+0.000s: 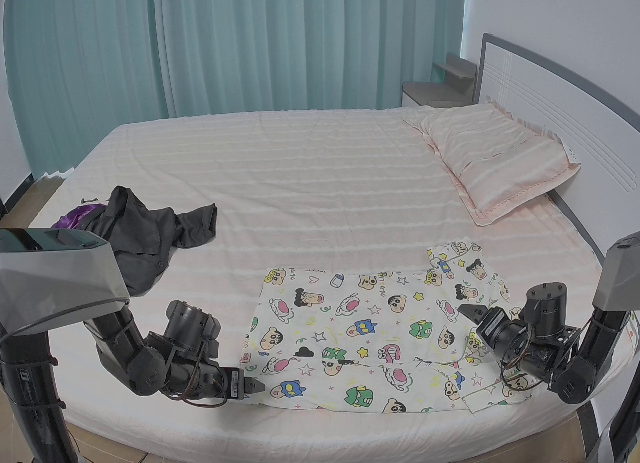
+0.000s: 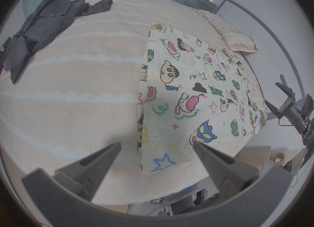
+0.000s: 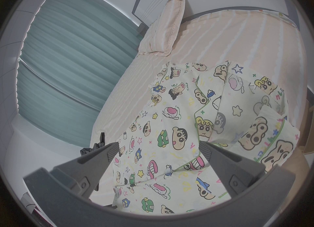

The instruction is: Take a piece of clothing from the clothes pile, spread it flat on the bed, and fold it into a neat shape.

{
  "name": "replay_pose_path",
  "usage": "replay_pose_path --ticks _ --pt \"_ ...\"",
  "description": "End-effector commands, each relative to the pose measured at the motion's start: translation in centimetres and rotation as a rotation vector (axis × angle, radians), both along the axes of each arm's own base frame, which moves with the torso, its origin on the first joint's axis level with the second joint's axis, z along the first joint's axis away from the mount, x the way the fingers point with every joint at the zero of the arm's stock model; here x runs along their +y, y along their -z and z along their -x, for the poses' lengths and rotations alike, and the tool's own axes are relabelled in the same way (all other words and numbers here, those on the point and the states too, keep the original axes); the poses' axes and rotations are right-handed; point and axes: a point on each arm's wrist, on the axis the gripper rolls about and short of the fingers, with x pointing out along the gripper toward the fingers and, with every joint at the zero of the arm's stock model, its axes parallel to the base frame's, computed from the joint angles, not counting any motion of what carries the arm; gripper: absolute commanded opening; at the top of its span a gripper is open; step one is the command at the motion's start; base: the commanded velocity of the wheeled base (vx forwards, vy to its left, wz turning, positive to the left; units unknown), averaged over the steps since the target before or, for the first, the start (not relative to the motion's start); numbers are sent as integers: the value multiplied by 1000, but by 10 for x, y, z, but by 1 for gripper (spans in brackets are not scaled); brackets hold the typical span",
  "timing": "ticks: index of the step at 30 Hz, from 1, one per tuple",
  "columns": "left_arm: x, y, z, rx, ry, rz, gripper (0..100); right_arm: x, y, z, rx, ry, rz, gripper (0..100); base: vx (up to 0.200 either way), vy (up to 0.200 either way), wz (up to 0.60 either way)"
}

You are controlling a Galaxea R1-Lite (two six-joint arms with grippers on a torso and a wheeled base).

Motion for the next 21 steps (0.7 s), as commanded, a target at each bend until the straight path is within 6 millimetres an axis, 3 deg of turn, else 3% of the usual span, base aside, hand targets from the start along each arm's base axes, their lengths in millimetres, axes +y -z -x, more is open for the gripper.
replay_pose_path --ticks 1,7,10,16,21 --pt "3 -6 -10 -38 -22 15 100 -1 -1 0 -3 1 1 100 0 0 0" --pt "-10 -25 -44 -109 -141 146 100 -17 -22 0 -94 21 55 100 0 0 0" --pt "-16 -13 -55 -96 -154 151 100 -20 -30 1 -120 21 66 100 0 0 0" --pt "-23 -2 -59 -79 -138 140 100 -20 -18 -3 -80 10 99 100 0 0 0" --pt "-22 3 -56 -96 -67 89 100 -31 -4 -8 -32 20 170 100 0 0 0"
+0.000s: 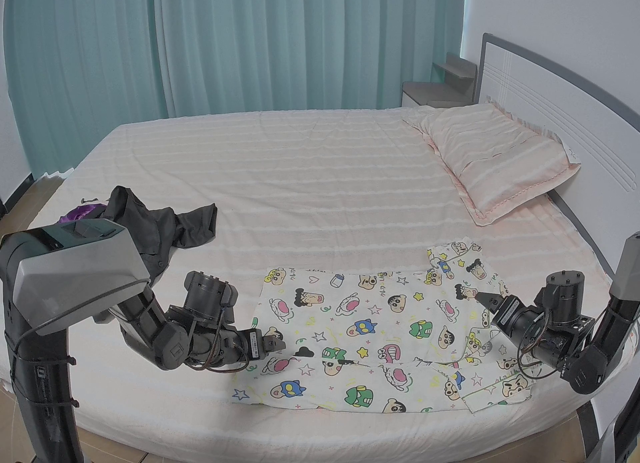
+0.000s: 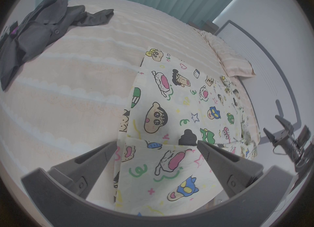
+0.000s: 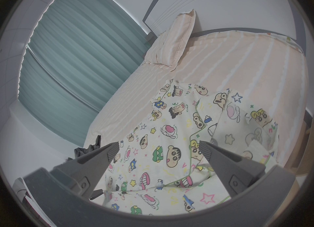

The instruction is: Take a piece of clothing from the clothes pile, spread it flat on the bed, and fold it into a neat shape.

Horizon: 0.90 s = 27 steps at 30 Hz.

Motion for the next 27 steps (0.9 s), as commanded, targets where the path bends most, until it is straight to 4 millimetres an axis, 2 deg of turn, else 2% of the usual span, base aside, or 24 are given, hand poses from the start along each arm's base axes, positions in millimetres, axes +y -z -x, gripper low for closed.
replay_pose_path --ticks 1,10,11,19,21,23,24,27 --pt "-1 10 1 9 34 -33 100 -12 11 -4 36 29 46 100 0 0 0" --pt "-6 14 -2 8 44 -36 100 -36 12 0 57 67 61 100 0 0 0" --pt "-6 14 -2 7 46 -37 0 -36 13 0 59 65 66 100 0 0 0" --pt "-10 19 0 -2 22 -87 0 -62 21 19 133 0 144 100 0 0 0" --pt "-10 19 0 -1 19 -89 0 -74 25 26 163 -44 186 100 0 0 0" --pt "-10 19 0 -1 19 -89 0 -75 24 26 161 -45 189 100 0 0 0" --pt "-9 20 1 4 12 -91 0 -94 29 30 175 -97 244 100 0 0 0" --pt "-8 20 1 5 4 -94 0 -104 34 32 176 -157 262 100 0 0 0"
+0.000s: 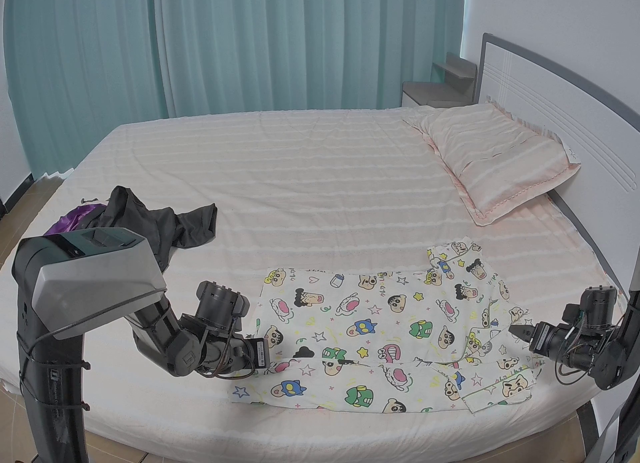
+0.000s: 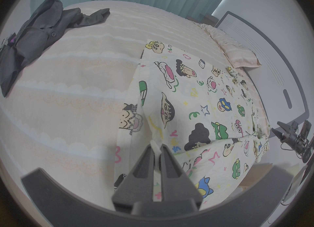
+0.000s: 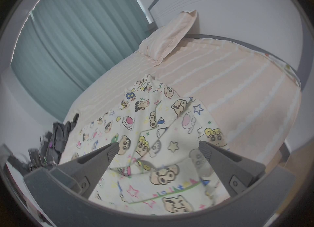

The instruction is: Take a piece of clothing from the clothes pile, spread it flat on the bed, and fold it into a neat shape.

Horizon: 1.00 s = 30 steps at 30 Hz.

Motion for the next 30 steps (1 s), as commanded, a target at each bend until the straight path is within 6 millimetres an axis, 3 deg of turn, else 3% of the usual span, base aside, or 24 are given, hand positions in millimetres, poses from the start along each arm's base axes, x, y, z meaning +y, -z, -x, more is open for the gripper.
replay_pose_path --ticks 1,4,11,24,30 --pt "3 2 1 8 -27 -7 0 -34 15 11 51 -83 27 100 0 0 0" --pt "3 -1 0 7 -63 14 0 -42 24 11 61 -149 30 100 0 0 0" --pt "3 -2 1 -2 -110 47 0 -41 49 10 79 -345 11 100 0 0 0" --pt "5 1 6 1 -112 47 0 -40 56 -2 20 -458 -50 100 0 0 0" --pt "5 3 6 4 -113 44 0 -39 72 -2 33 -530 -60 100 0 0 0"
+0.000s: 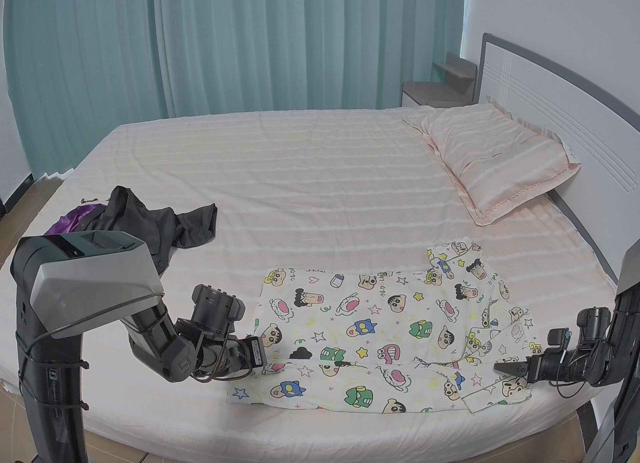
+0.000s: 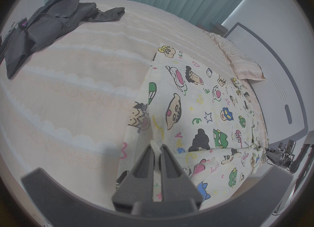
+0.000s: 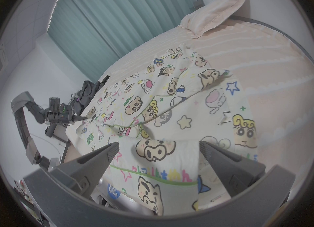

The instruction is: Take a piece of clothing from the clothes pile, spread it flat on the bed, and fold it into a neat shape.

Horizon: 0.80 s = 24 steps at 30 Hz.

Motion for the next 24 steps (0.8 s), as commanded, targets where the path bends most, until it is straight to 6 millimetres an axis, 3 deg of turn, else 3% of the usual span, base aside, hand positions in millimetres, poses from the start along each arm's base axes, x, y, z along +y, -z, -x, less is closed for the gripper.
replay_pose_path --ticks 1,2,24 --pt "0 1 0 3 -2 -1 0 -1 13 1 25 -32 -19 100 0 0 0" --pt "0 1 0 3 -2 -1 0 -1 13 1 25 -32 -19 0 0 0 0" --pt "1 2 -1 -9 -43 -31 0 -16 -3 -13 -139 60 -48 0 0 0 0"
